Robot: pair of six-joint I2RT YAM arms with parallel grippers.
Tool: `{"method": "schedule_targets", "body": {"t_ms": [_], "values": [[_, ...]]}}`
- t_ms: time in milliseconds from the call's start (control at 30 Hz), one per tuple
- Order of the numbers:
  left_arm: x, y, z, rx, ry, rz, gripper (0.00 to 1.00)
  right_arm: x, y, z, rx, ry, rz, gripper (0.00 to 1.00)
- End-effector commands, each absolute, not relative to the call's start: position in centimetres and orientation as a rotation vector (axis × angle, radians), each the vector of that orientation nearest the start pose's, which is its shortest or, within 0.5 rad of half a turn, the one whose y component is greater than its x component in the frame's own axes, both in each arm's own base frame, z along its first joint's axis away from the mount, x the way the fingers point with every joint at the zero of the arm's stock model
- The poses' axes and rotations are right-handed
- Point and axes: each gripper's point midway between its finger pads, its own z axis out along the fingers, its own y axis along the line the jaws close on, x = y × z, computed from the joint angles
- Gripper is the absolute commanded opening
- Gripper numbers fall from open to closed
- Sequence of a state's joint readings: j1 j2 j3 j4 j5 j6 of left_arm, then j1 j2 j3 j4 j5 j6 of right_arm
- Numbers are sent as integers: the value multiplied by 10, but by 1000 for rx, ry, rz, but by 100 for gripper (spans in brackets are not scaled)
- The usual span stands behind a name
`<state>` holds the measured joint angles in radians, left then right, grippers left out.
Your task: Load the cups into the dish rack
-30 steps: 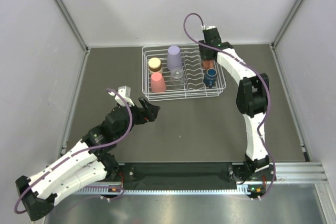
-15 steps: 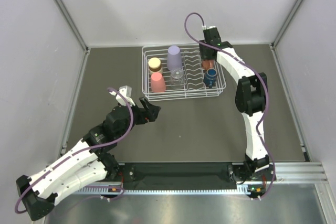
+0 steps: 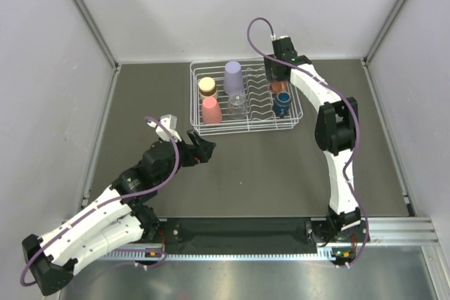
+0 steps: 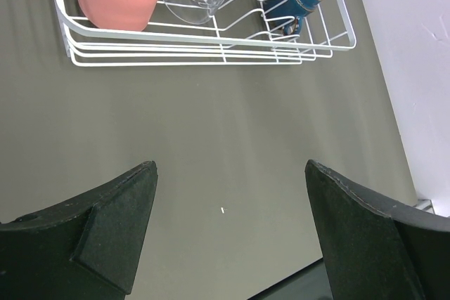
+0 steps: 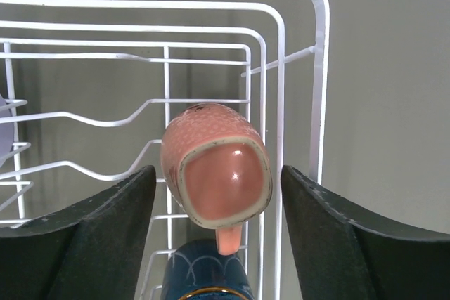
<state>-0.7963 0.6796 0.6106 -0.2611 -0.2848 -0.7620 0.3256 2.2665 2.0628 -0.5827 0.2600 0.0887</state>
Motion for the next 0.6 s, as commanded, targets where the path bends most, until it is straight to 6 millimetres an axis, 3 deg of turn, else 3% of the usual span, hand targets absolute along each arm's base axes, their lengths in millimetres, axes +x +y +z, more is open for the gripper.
{"method": "schedule_targets", "body": {"t_ms": [0, 233, 567], "values": [[223, -196, 220, -183, 1919, -821, 91, 573, 142, 141, -126, 2289, -96, 74], [222, -196, 220, -182, 1920, -822, 91, 571, 146, 151, -126, 2277, -66, 76], [220, -193, 220, -201, 1926, -827, 91, 562, 150, 193, -109, 2209, -10, 77]]}}
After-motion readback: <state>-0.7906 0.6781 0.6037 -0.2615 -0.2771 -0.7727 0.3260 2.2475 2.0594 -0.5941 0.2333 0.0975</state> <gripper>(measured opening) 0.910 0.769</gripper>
